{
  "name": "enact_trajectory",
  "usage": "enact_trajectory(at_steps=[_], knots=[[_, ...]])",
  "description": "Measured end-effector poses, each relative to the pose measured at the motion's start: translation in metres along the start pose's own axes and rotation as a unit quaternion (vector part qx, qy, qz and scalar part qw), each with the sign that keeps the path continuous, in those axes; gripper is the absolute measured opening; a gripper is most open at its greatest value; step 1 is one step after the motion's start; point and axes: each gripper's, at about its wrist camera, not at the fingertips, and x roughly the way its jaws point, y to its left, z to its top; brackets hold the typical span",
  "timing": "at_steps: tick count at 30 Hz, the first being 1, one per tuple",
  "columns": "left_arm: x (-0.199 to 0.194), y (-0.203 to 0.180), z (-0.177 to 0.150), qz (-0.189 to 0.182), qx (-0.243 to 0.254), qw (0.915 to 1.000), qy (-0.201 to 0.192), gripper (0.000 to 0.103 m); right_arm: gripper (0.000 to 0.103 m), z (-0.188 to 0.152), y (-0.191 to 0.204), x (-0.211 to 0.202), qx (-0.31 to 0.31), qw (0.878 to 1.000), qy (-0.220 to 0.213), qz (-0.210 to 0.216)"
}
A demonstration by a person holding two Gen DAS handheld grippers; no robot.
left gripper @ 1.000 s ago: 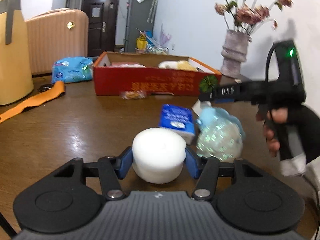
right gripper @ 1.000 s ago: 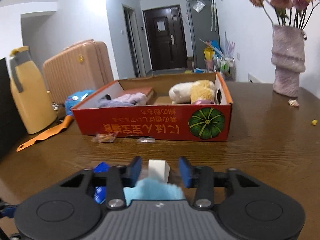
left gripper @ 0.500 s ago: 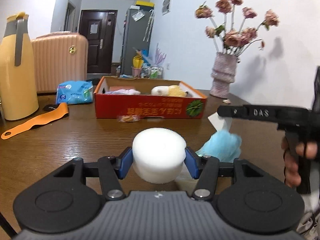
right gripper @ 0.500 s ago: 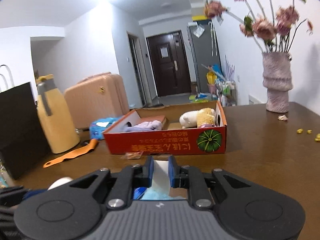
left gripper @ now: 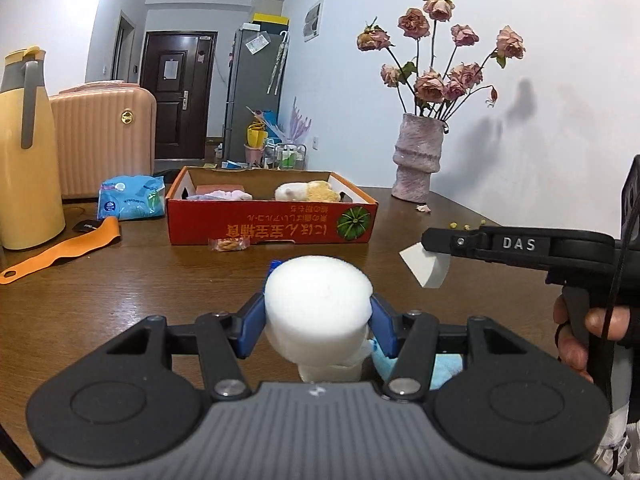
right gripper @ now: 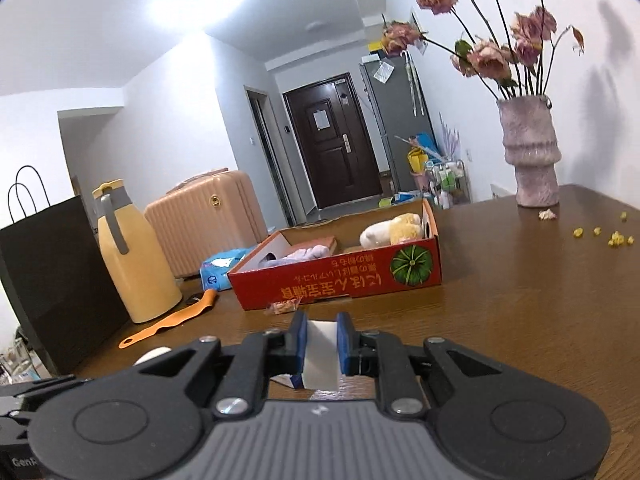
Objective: Organize soft objects
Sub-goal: 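Carry the white puff into the box and open both grippers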
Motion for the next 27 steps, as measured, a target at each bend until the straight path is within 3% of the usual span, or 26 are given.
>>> enact_trajectory(at_steps=[3, 7, 12, 16, 20, 24, 27], knots=[[0.011, 0.008, 0.01, -0.002, 0.003, 1.0, -0.001, 0.056, 0.015, 0.01, 0.001, 0.01, -0.014, 1.0, 0.0, 0.003], [0.043, 0.023, 0.048, -0.024, 0.011, 0.9995, -0.016, 0.056, 0.015, 0.044, 0.001, 0.036, -0.032, 0.999, -0.004, 0.029], [0.124, 0.055, 0.115, -0.017, 0.012, 0.9997, -0.011, 0.056, 0.015, 0.099, -0.005, 0.114, -0.038, 0.997, 0.021, 0.056], [0.199, 0.08, 0.151, -0.016, -0.017, 0.9996, 0.019, 0.056, 0.015, 0.126, -0.027, 0.2, 0.032, 0.995, 0.062, 0.067], [0.264, 0.088, 0.154, -0.01, 0.001, 0.9983, 0.058, 0.057, 0.015, 0.128, -0.051, 0.273, 0.104, 0.988, 0.104, 0.051], [0.303, 0.091, 0.139, -0.006, 0.018, 0.9955, 0.092, 0.058, 0.016, 0.111, -0.054, 0.316, 0.112, 0.983, 0.142, 0.033], [0.316, 0.096, 0.125, -0.009, 0.015, 0.9941, 0.107, 0.07, 0.021, 0.099, -0.056, 0.33, 0.114, 0.981, 0.156, 0.017]])
